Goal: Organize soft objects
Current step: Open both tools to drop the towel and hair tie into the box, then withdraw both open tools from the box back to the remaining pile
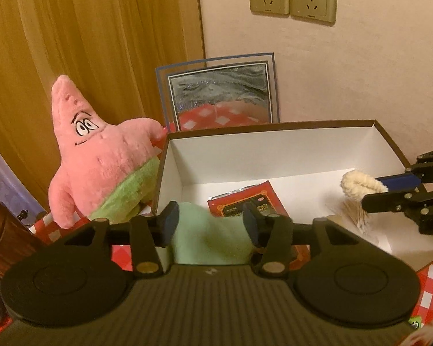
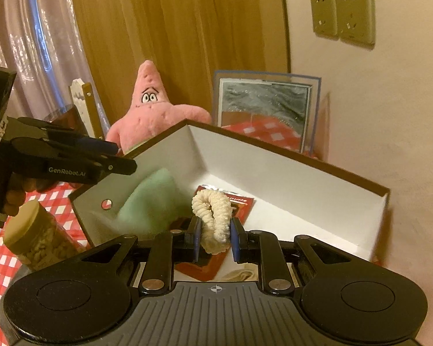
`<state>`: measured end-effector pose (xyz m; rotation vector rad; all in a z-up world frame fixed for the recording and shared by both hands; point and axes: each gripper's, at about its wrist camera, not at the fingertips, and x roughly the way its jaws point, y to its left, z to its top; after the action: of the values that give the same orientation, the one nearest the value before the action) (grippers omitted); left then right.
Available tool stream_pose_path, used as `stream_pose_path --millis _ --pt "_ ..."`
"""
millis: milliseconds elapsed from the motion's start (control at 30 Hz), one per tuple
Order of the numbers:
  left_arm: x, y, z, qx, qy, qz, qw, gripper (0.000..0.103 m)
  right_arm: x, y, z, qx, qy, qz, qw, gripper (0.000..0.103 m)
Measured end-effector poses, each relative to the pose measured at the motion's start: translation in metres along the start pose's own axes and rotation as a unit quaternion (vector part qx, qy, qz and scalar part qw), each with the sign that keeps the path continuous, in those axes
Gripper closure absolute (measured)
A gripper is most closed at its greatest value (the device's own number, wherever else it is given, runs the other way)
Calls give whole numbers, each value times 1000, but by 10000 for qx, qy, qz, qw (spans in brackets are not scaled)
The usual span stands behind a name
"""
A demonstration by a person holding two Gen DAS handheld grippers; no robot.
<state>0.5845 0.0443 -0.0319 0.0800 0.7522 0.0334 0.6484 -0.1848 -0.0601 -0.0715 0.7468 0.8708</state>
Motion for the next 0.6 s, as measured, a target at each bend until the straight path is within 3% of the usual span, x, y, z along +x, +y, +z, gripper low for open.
stream_pose_path --millis 167,233,267,300,600 --pt "3 4 0 -92 59 -27 9999 53 10 7 3 -45 45 196 9998 82" --pt "3 5 -1 -166 111 -57 9998 53 14 10 5 -14 14 252 9997 66" --pt "3 5 -2 -179 129 -75 9997 53 14 11 6 9 -32 249 9997 50" --pt "3 5 -3 -186 152 -83 9997 53 14 12 6 26 -103 252 9996 41" --pt "-5 4 -10 -251 224 -127 9994 53 8 10 6 130 -117 244 9995 40"
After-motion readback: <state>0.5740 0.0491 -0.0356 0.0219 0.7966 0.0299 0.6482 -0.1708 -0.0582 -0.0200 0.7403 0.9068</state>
